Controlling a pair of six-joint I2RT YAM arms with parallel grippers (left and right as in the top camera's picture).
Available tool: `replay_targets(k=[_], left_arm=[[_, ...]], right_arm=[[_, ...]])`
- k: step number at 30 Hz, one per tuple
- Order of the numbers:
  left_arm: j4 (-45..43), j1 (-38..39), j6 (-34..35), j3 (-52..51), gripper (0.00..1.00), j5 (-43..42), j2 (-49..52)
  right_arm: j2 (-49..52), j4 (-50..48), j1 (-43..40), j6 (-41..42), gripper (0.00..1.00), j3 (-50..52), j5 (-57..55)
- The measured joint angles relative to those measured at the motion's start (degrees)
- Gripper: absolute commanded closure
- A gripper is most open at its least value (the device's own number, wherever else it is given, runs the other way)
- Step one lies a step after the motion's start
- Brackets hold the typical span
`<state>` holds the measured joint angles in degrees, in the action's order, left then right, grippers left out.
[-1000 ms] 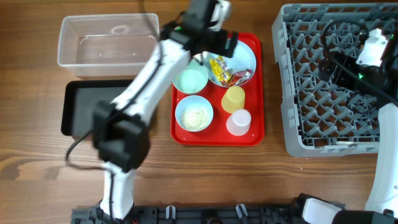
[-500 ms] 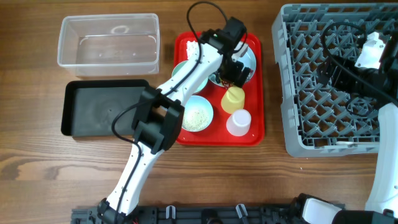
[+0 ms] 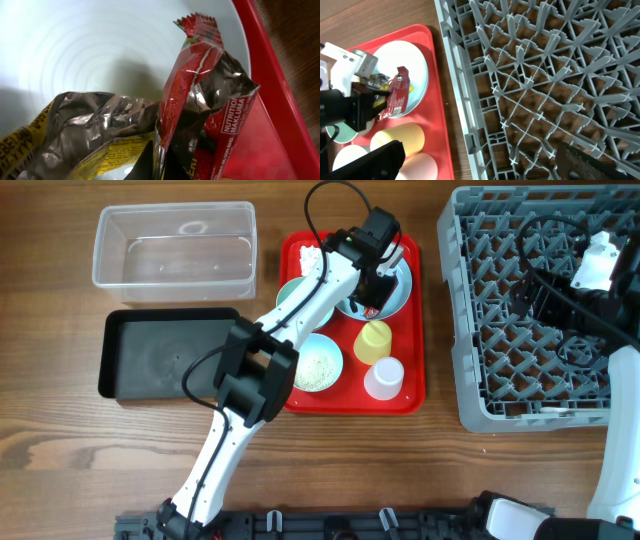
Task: Sort waste into correct bins and load items into the dishwasher rack
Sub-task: 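Carry wrappers with left gripper and drop them into clear bin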
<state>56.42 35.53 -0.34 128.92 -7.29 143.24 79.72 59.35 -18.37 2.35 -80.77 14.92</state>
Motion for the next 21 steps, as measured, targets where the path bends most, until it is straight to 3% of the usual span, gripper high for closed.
replay_targets(k=[5, 8, 14, 15, 16, 17, 18, 21], left_arm=[[0.1, -3.7, 2.6, 1.7, 0.96, 0.6, -8.6], [2.3, -12.4, 4.1, 3.8, 0.96, 2.8, -14.5], [11.1, -27.9, 4.5, 3.8, 0.94, 7.9, -14.0], [11.6, -29.8, 4.8, 3.3, 0.77, 8.3, -14.0], [11.6, -30.9, 5.1, 3.0, 0.36, 8.6, -14.0], [11.6, -31.9, 5.6, 2.7, 0.07, 8.7, -14.0], [11.6, -33.3, 6.1, 2.4, 0.0, 8.9, -14.0], [11.2, -34.3, 7.1, 2.3, 0.0, 9.2, -13.9]], right_arm=[[0.0, 0.0, 0.0, 0.0, 0.01, 0.0, 0.0], [0.0, 0.0, 0.0, 0.0, 0.01, 0.0, 0.0], [0.0, 0.0, 0.0, 0.0, 0.01, 0.0, 0.0], [0.0, 0.0, 0.0, 0.0, 0.01, 0.0, 0.0], [0.0, 0.0, 0.0, 0.0, 0.01, 0.0, 0.0], [0.0, 0.0, 0.0, 0.0, 0.01, 0.0, 0.0], [0.0, 0.0, 0.0, 0.0, 0.01, 0.0, 0.0], [0.0, 0.2, 0.0, 0.0, 0.01, 0.0, 0.0]])
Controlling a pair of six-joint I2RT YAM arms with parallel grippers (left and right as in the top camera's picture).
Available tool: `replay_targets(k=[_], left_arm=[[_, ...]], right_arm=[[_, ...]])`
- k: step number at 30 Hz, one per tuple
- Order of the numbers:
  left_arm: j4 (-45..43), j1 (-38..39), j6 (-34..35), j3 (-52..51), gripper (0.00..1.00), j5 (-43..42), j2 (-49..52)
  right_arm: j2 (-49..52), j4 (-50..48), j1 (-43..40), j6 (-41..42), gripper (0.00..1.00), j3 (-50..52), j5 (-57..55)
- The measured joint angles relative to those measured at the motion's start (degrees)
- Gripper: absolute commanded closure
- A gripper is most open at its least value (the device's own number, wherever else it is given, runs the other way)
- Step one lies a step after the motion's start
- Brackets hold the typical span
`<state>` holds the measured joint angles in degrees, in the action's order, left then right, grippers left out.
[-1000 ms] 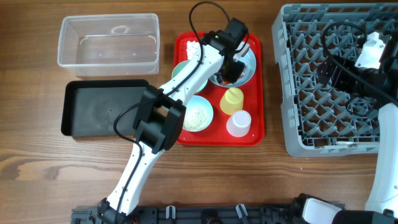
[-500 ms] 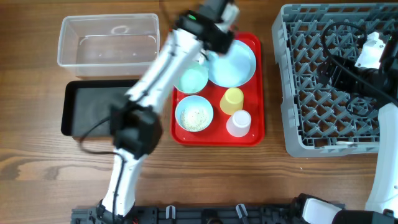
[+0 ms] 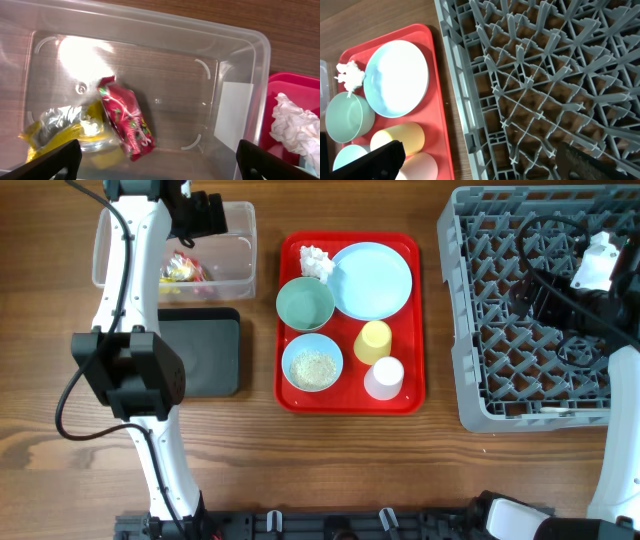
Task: Sort waste into correct bins and load items into the dishwasher rack
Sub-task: 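Carry wrappers with left gripper and drop them into clear bin, then grasp white tissue from plate with left gripper, drop into clear bin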
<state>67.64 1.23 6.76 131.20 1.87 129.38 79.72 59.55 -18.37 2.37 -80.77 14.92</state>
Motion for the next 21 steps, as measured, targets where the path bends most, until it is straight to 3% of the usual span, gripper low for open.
replay_targets(k=[4, 8, 15, 21], left_arm=[[-1.9, 1.7, 0.0, -0.1, 0.01, -0.2, 0.0], [-4.6, 5.6, 0.0, -0.2, 0.08, -4.0, 0.0], [-10.7, 23.2, -0.2, -0.2, 0.16, -1.4, 5.8], [-12.7, 24.2, -0.3, -0.7, 0.53, 0.5, 13.9]], right_arm=[[0.0, 0.7, 0.0, 0.0, 0.01, 0.0, 0.0], [0.0, 0.7, 0.0, 0.0, 0.01, 0.0, 0.0], [0.0, 0.7, 0.0, 0.0, 0.01, 0.0, 0.0], [0.0, 0.7, 0.0, 0.0, 0.01, 0.0, 0.0]])
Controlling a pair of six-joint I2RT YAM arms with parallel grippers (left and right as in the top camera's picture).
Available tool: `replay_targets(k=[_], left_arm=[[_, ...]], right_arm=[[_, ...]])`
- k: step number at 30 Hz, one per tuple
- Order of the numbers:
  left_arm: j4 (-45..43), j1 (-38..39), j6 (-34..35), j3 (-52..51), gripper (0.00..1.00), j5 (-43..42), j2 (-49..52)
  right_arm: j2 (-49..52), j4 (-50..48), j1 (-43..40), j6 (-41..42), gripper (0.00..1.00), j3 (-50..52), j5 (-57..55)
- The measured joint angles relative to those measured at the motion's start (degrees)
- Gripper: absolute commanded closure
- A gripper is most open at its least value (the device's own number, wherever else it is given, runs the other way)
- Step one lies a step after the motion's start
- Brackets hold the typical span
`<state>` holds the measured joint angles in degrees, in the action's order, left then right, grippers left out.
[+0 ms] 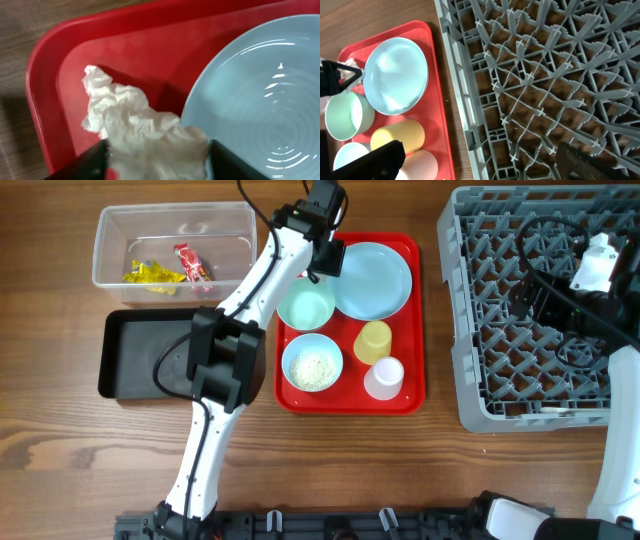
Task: Sort waste into correct bins and load items into the dishwasher rack
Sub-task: 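Grasp white tissue from plate with left gripper, drop into clear bin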
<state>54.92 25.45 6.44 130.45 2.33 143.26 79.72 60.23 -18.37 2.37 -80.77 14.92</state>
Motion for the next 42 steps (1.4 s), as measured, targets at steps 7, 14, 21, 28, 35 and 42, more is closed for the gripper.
replay_targets(k=[7, 14, 21, 28, 35, 42], left_arm=[[-1.3, 0.0, 1.3, 0.0, 0.96, -0.5, 0.1], [-1.7, -0.2, 1.4, 0.2, 0.96, -0.9, 1.3], [-1.3, -0.6, 1.7, 1.7, 0.28, 0.9, -8.6], [0.2, -2.4, 6.6, 1.6, 0.4, 1.3, -3.0], [0.3, -2.5, 7.7, 1.1, 0.82, 1.3, 1.7], [-1.0, -2.5, 7.8, 1.1, 0.96, 1.3, 3.7]], right_arm=[[0.0, 0.0, 0.0, 0.0, 0.01, 0.0, 0.0], [0.0, 0.0, 0.0, 0.0, 0.01, 0.0, 0.0], [0.0, 0.0, 0.0, 0.0, 0.01, 0.0, 0.0], [0.0, 0.2, 0.0, 0.0, 0.01, 0.0, 0.0], [0.0, 0.2, 0.0, 0.0, 0.01, 0.0, 0.0], [0.0, 0.2, 0.0, 0.0, 0.01, 0.0, 0.0]])
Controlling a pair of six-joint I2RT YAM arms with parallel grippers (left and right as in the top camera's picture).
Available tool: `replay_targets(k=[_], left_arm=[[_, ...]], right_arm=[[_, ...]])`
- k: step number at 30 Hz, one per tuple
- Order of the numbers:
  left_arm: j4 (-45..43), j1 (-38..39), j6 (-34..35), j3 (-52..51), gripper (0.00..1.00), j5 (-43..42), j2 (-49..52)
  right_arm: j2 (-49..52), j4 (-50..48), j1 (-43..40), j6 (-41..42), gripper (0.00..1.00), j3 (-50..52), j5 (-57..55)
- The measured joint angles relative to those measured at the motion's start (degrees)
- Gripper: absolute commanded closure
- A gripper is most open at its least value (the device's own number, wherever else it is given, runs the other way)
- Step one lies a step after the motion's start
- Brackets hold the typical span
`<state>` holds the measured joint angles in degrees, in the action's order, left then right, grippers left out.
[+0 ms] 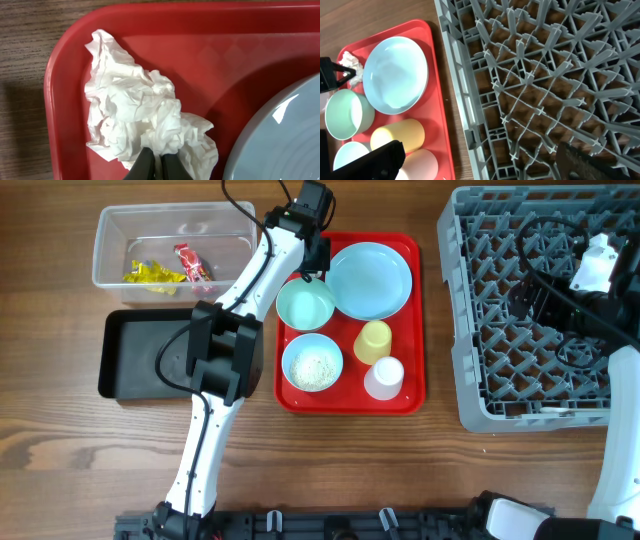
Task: Sort waste into correct bins and load items into the dishwasher rack
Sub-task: 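Grasp white tissue from plate with left gripper, drop into clear bin, then grasp the blue rice bowl rim with the left gripper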
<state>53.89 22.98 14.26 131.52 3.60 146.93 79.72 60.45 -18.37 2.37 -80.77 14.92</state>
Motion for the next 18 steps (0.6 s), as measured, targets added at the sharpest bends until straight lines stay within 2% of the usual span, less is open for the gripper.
replay_targets(k=[4, 10, 12, 15, 17, 18], left_arm=[[0.1, 0.0, 0.0, -0.2, 0.96, 0.0, -1.3], [4.9, 0.0, 0.0, -0.4, 0.96, 1.2, -19.1], [7.6, -0.5, 0.0, -0.3, 0.96, 2.7, -21.7], [11.8, -4.8, 0.1, -0.3, 0.96, 4.3, -22.1], [13.7, -10.6, 0.3, -0.3, 0.96, 4.5, -22.1], [14.3, -13.1, 0.3, -0.3, 0.86, 4.5, -22.0]], right_arm=[[0.0, -0.1, 0.0, 0.0, 0.01, 0.0, 0.0], [0.0, -0.3, 0.0, 0.0, 0.01, 0.0, 0.0], [0.0, -0.2, 0.0, 0.0, 0.01, 0.0, 0.0], [0.0, -0.2, 0.0, 0.0, 0.01, 0.0, 0.0], [0.0, -0.2, 0.0, 0.0, 0.01, 0.0, 0.0], [0.0, -0.2, 0.0, 0.0, 0.01, 0.0, 0.0]])
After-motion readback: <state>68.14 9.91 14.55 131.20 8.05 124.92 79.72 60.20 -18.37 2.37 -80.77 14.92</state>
